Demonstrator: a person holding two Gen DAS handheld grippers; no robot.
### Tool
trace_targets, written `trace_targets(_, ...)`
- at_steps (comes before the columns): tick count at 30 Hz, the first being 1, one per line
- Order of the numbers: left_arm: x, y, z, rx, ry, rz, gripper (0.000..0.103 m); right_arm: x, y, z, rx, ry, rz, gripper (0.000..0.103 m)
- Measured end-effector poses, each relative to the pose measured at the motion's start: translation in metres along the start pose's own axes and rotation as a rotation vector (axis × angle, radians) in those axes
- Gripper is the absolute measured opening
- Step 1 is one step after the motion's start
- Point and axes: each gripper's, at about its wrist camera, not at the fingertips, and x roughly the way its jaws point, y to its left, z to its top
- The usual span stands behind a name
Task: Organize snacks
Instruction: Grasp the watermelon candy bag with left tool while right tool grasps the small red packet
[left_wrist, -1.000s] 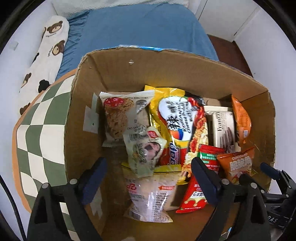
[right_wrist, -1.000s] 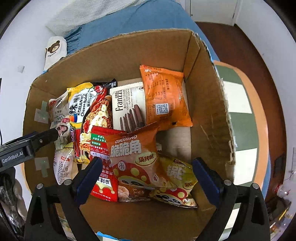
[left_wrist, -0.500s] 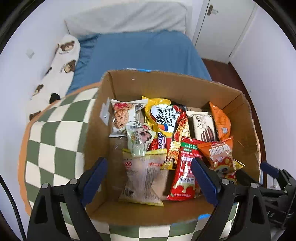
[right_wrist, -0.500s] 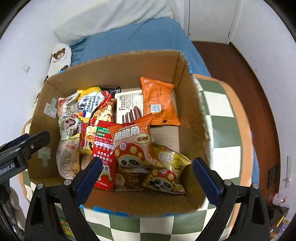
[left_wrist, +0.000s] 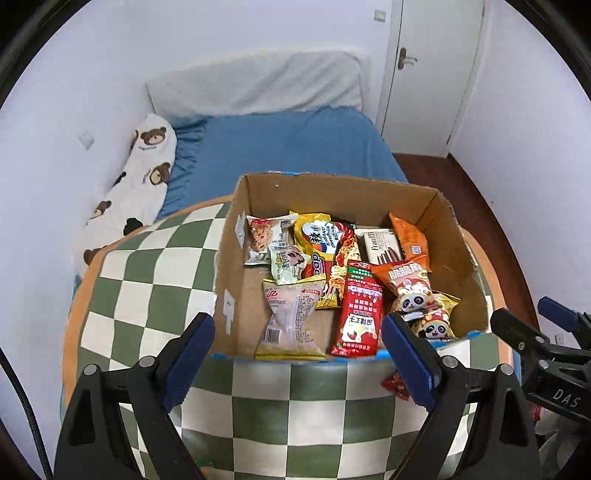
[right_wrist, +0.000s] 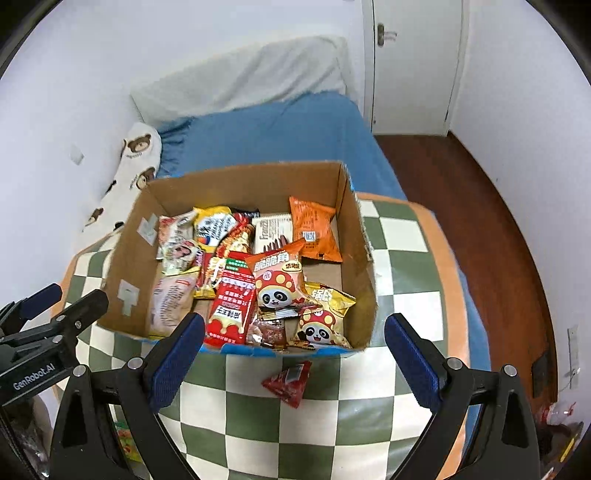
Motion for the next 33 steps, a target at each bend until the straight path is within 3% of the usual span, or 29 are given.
trace_targets(8, -0.044, 0.002, -0.024, -0.027, -0.072, -0.006, 0.093, -0.054, 0.005, -0.028, -0.017, -0.093, -0.012, 0.1)
trace_targets(17, -0.061, -0.001, -0.041, -0.036, -0.108, 0.017, 0.093, -0.074, 0.002, -0.044, 0.018, -0.108, 0.043, 0.1)
trace_targets(22, -0.034, 0.004, -0.056, -0.079, -0.069, 0.117, 0.093, -0.028, -0.02, -0.057, 0.141, 0.028, 0.15, 0.1)
trace_targets(26, 0.009, 0.016, -0.08, -0.114, 0.039, 0.195, 0.093, 0.042, -0.045, -0.085, 0.265, 0.174, 0.181, 0.097)
trace_targets(29, 0.04, 0.025, -0.102, -0.134, 0.13, 0.237, 0.093, 0.087, -0.051, -0.102, 0.303, 0.241, 0.182, 0.086)
trace_targets(33, 0.07, 0.04, -0.132, -0.164, 0.228, 0.283, 0.093, 0.141, -0.054, -0.116, 0.38, 0.294, 0.213, 0.085)
